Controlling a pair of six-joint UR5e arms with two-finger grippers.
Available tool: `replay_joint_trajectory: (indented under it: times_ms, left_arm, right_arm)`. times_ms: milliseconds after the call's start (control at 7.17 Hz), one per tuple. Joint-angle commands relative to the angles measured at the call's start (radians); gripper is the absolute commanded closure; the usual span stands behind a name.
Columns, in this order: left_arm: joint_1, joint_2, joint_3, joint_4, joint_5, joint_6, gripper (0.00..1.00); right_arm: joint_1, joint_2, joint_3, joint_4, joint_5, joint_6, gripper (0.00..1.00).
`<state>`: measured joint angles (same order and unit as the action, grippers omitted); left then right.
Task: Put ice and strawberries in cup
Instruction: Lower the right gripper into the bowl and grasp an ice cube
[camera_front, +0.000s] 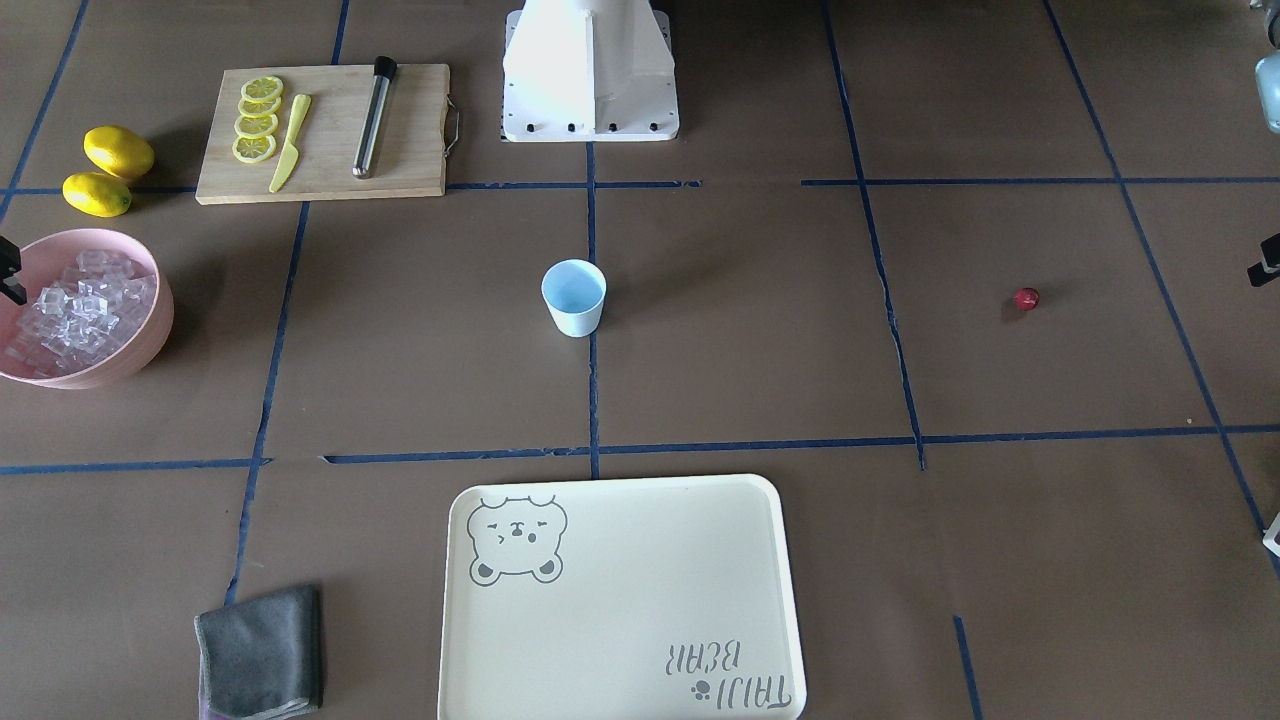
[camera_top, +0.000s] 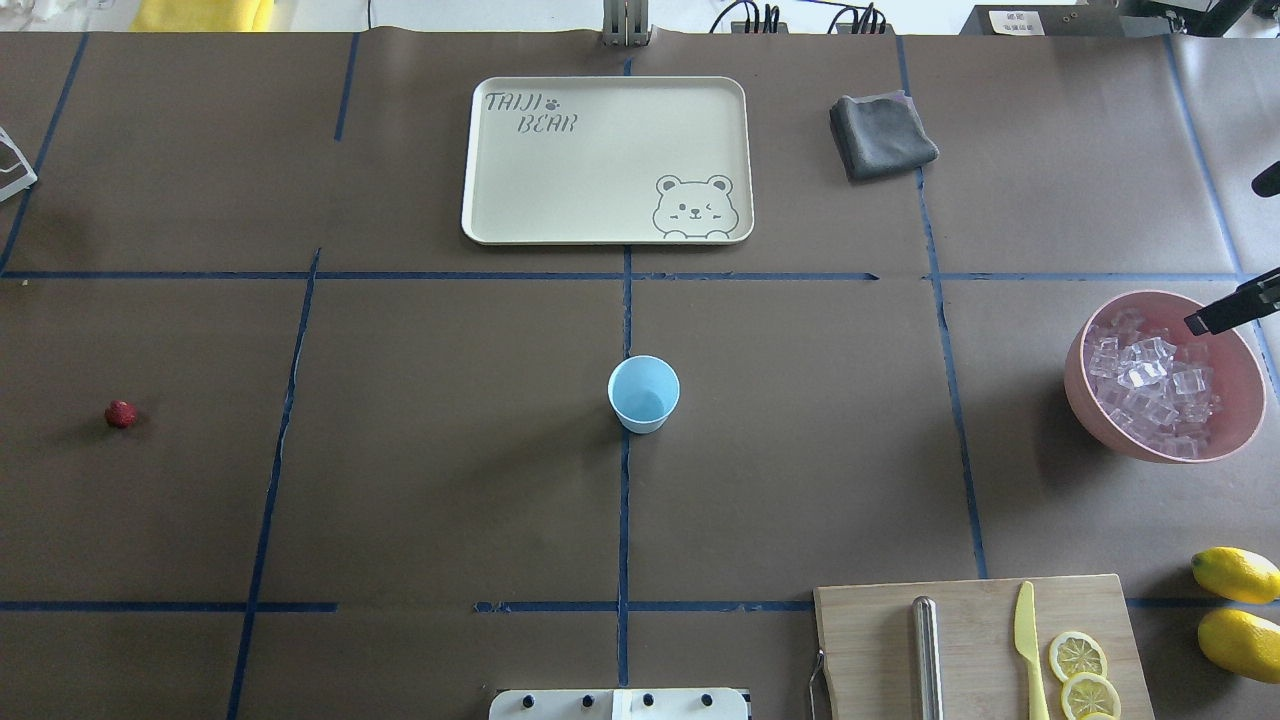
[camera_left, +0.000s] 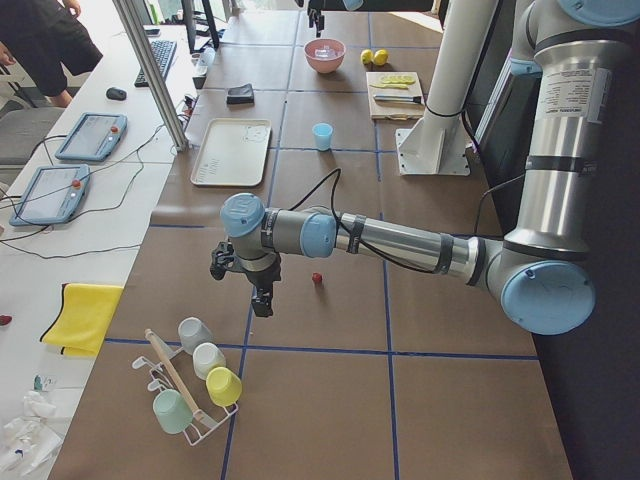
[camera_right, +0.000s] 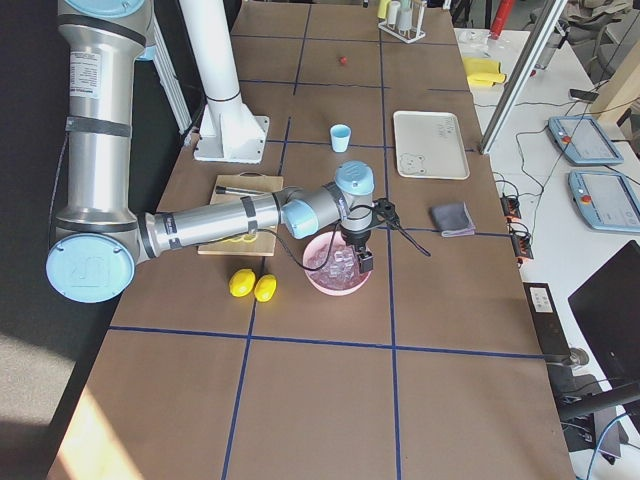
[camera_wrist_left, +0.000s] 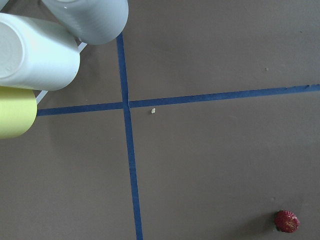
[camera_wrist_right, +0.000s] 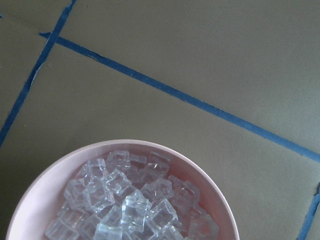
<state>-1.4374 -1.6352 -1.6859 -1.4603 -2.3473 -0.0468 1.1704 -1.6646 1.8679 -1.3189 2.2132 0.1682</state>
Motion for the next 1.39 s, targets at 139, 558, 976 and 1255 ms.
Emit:
replay_joint_trajectory:
  times_ms: [139,558,976,1255]
  left_arm:
    - [0.0,0.003,0.002,0.0,0.0,0.005,0.0]
    - [-0.001,0.003,0.002,0.0,-0.001,0.005,0.0]
    - [-0.003,0.003,0.002,0.0,-0.001,0.005,0.0]
    - [-0.003,0.005,0.002,0.002,-0.001,0.005,0.0]
  right_arm:
    - [-0.089,-0.03,0.017,-0.003,-0.013,0.004,0.06]
    - [-0.135,-0.047,0.005,-0.005,-0.049,0.001,0.1]
    - [-0.135,-0.073,0.0,-0.003,-0.049,-0.01,0.1]
    - [-0.143,-0.078,-0.001,-0.005,-0.049,-0.009,0.17]
